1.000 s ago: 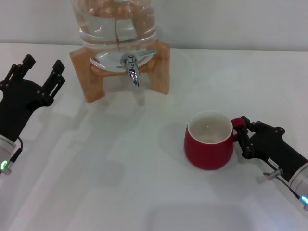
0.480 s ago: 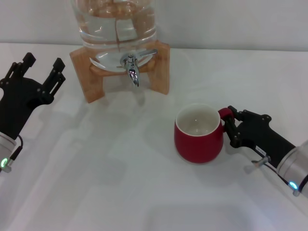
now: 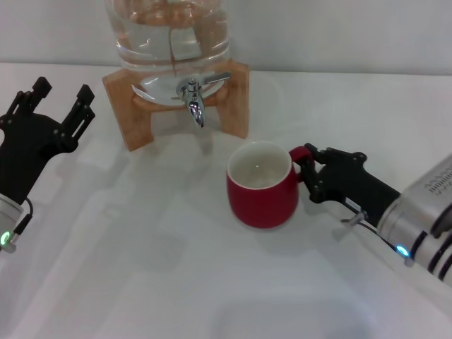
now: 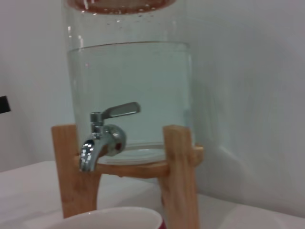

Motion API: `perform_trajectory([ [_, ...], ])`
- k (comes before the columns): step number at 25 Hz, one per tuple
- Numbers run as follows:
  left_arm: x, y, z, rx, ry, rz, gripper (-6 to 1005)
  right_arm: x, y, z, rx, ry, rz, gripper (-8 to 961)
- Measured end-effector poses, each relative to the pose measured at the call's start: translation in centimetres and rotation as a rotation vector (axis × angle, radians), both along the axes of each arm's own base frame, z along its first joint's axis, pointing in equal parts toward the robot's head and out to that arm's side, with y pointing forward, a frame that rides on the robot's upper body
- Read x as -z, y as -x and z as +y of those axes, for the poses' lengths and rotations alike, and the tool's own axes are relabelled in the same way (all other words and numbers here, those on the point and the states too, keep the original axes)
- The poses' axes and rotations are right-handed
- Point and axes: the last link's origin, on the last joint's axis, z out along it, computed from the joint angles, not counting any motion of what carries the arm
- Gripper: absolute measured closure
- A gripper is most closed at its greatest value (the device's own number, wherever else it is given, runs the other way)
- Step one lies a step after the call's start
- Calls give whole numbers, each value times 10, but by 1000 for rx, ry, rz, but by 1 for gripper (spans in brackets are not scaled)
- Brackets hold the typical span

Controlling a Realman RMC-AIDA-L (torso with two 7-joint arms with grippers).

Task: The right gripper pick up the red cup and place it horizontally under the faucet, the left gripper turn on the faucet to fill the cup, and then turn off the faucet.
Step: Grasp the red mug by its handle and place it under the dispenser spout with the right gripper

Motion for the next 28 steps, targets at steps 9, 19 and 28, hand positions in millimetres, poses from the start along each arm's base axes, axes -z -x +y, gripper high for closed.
perform_trajectory([
  [9,0,0,0,-1,2,-1,242,12,27,16,-43,52,-31,815],
  [19,0,3,-4,-7,-2,-4,242,20,48,30,-63,85,-73,816],
  [28,0,2,-4,-4,-5,-2,243,25,60,38,-68,105,-101,816],
])
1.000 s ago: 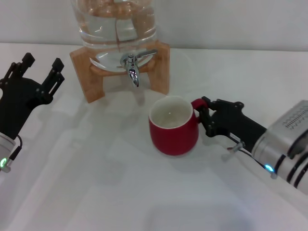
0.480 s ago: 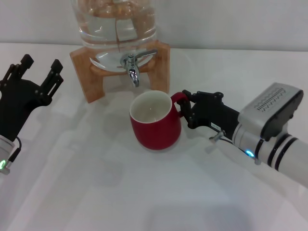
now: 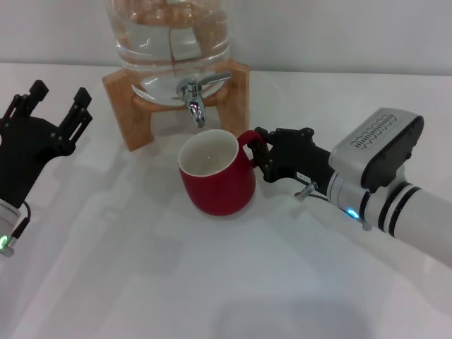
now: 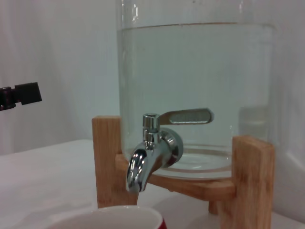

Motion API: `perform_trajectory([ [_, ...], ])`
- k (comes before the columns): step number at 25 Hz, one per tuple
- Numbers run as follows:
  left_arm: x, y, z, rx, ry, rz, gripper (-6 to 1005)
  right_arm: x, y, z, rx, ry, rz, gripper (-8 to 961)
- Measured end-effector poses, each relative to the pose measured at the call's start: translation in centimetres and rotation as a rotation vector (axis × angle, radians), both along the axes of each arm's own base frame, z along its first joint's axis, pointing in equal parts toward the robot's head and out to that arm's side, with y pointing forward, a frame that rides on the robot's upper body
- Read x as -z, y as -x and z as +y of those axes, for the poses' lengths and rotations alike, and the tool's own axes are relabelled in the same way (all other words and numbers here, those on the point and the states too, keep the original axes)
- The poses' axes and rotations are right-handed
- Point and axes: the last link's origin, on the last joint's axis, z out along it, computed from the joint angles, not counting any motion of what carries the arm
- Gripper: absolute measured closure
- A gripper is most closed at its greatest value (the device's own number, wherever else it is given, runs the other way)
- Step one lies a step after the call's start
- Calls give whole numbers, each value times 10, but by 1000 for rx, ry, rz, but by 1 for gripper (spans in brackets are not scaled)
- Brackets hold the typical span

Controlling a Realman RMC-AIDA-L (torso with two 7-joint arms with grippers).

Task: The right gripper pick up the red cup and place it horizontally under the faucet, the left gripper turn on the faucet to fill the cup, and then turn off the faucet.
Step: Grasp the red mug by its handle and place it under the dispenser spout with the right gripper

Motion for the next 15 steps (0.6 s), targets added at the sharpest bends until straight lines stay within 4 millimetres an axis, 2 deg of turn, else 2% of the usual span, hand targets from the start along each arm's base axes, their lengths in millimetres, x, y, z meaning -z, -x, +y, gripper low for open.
perform_trajectory([
  [15,-1,-1,2,1,-5,-1,242,-1,11,21,57,-5,-44,818],
])
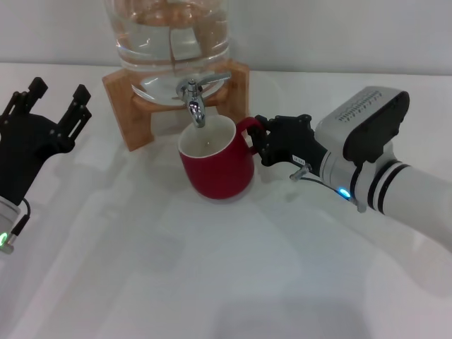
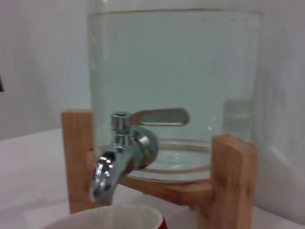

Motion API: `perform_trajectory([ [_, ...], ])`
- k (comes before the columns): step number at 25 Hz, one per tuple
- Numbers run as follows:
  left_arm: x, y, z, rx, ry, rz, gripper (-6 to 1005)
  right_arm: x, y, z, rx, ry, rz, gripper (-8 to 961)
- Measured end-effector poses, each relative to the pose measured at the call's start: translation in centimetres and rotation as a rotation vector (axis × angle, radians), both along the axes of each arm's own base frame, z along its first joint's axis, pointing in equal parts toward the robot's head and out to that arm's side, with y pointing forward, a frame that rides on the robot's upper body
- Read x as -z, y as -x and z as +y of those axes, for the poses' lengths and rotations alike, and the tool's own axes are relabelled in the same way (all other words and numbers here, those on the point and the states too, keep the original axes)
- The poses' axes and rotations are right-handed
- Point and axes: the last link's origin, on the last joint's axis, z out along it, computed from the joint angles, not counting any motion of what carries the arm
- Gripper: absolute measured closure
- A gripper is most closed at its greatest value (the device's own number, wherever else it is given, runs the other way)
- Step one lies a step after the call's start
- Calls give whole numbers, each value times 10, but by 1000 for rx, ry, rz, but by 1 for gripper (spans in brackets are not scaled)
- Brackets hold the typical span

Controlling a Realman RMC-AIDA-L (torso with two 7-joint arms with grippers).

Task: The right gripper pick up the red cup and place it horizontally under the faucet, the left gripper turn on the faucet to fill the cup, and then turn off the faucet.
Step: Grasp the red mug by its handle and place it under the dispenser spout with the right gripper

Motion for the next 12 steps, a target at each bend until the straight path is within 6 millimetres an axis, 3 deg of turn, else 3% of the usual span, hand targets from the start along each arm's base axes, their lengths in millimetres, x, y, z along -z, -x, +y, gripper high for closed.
perform_trajectory([
  [12,0,-1,2,1,0,1,242,-1,-2,8,49,-3,-26,819],
])
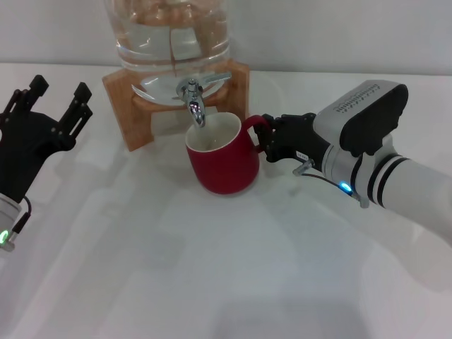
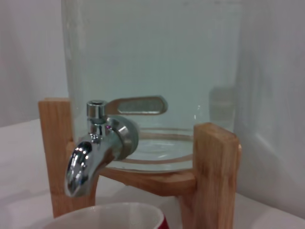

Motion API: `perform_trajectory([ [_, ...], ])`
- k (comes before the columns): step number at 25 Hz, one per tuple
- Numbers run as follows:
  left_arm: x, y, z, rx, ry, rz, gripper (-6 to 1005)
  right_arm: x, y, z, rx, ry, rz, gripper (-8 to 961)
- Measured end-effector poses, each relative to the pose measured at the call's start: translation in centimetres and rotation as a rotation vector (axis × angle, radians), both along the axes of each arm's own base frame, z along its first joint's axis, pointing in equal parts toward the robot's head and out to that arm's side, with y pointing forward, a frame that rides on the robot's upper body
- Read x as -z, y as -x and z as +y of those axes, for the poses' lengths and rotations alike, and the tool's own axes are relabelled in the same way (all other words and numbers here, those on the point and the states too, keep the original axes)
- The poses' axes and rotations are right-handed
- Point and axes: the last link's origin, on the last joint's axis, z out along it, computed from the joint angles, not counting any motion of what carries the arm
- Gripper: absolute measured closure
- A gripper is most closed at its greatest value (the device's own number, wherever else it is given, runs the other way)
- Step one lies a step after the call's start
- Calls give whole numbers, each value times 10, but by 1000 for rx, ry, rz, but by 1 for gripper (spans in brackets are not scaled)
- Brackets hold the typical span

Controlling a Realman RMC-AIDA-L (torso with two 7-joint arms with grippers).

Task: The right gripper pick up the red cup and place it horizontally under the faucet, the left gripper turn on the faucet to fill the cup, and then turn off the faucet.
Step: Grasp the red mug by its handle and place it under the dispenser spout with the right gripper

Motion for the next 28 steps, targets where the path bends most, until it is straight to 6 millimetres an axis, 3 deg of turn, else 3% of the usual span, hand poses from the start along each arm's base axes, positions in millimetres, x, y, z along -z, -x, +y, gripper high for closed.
perform_trajectory([
  [13,0,-1,1,1,1,0,243,1,2,3,17,7,-13,820],
  [28,1,-1,2,1,2,1,243,5,19,6,-14,24,-16,813],
])
